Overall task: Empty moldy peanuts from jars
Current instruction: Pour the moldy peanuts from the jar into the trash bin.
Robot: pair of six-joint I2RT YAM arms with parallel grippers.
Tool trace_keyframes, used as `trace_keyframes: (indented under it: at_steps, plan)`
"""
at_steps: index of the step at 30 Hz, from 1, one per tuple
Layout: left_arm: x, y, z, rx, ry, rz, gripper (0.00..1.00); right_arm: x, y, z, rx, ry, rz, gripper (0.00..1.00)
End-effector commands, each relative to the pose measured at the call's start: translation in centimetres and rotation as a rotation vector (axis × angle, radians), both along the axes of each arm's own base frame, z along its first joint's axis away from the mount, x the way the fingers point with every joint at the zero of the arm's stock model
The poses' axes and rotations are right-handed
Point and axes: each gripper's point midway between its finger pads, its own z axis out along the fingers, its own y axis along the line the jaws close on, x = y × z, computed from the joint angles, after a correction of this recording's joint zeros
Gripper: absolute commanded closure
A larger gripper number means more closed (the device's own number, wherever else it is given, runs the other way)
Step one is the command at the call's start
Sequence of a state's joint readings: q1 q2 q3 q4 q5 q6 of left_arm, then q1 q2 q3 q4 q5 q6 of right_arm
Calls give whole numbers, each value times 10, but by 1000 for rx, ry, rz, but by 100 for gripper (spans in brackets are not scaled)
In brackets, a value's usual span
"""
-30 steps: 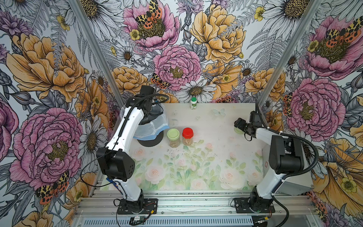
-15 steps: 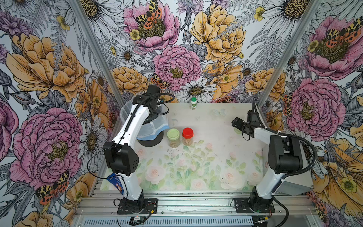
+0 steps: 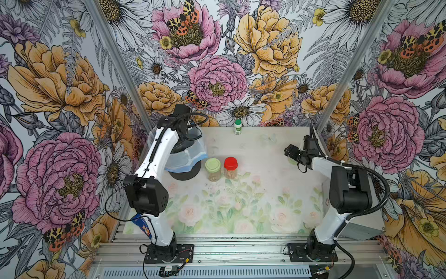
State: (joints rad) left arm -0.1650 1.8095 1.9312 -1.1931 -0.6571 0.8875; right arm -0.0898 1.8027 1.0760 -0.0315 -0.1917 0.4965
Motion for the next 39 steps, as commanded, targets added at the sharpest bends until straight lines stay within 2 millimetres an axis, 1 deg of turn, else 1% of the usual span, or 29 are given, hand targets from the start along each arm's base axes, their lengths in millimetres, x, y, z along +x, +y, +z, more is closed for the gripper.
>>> trace_keyframes:
  at_steps: [1,3,5,11,15,18,19,20,23,24,26,28,29,30,32,33,35,36,37,38,39]
  plan:
    - [-11,16,36,-42,-132,57,81,5,0,16,-36,-54,12,12]
    - [-16,16,34,-57,-135,66,81,6,0,19,-32,-59,16,12]
    - [-18,15,36,-109,-158,74,81,8,4,20,-18,-62,27,12]
    - [-25,10,50,-275,-232,71,80,7,10,23,-5,-66,50,12]
    - [-27,-1,58,-361,-257,37,80,7,18,27,15,-76,94,11]
    - [-27,-6,57,-388,-253,20,80,7,21,27,20,-74,106,11]
    - [-27,-6,55,-377,-243,21,79,8,21,26,22,-71,109,11]
    - [-27,-3,51,-326,-226,30,79,8,22,24,23,-70,110,12]
    - [-25,11,33,-139,-140,63,79,9,23,21,26,-63,113,12]
    - [-24,19,29,-73,-115,78,80,10,23,21,25,-64,113,12]
    - [-22,37,29,30,-97,128,81,9,21,22,13,-66,110,12]
    - [-25,43,42,44,-127,147,81,8,19,23,-5,-67,109,12]
    - [-25,40,48,30,-151,146,79,7,17,23,-14,-67,103,12]
    - [-20,30,50,35,-154,121,78,6,17,23,-15,-69,103,12]
    - [-12,-5,38,65,-98,3,79,10,20,22,2,-75,107,12]
    - [-13,-8,39,74,-94,-8,79,12,21,20,12,-71,111,12]
    - [-14,17,62,36,-194,97,80,12,23,18,18,-62,118,12]
    - [-6,11,62,-7,-210,100,79,10,22,17,12,-62,115,12]
    - [-1,-11,48,-15,-158,18,80,9,22,16,5,-67,112,12]
    - [-5,-31,33,40,-90,-79,81,10,21,15,6,-71,106,12]
    - [-10,-23,32,73,-81,-64,81,12,22,18,13,-73,111,12]
